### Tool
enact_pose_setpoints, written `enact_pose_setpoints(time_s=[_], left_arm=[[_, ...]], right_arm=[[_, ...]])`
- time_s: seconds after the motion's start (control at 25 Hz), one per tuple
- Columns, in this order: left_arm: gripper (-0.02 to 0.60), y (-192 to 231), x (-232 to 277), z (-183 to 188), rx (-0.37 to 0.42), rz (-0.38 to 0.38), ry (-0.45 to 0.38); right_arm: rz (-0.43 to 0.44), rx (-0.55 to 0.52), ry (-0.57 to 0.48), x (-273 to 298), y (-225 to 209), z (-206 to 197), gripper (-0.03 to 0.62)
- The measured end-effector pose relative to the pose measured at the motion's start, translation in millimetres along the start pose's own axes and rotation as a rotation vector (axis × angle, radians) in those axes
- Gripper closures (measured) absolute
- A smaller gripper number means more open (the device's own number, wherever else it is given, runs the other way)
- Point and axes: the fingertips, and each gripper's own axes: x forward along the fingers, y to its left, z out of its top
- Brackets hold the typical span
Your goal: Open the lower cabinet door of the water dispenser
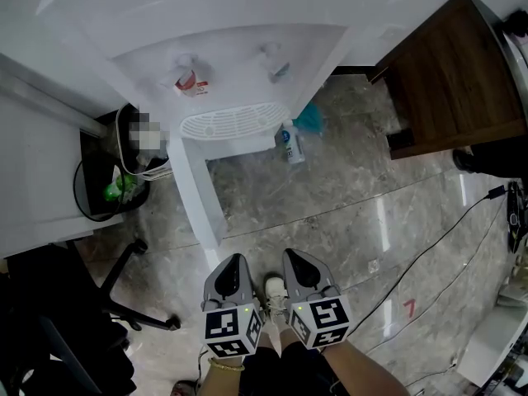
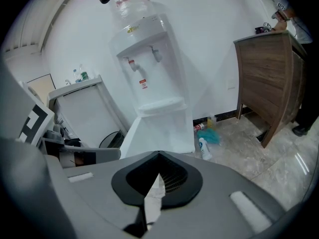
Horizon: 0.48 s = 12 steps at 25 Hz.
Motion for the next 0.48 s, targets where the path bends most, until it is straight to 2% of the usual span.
enact_pose_setpoints(time_s=[0.48], left_arm=[[0.575,-3.3,4.7,0.9,0.014,-0.001,0.016]], right_arm=[[0.018,-0.005,0.011,3.6,4.8,2.5,0.597]])
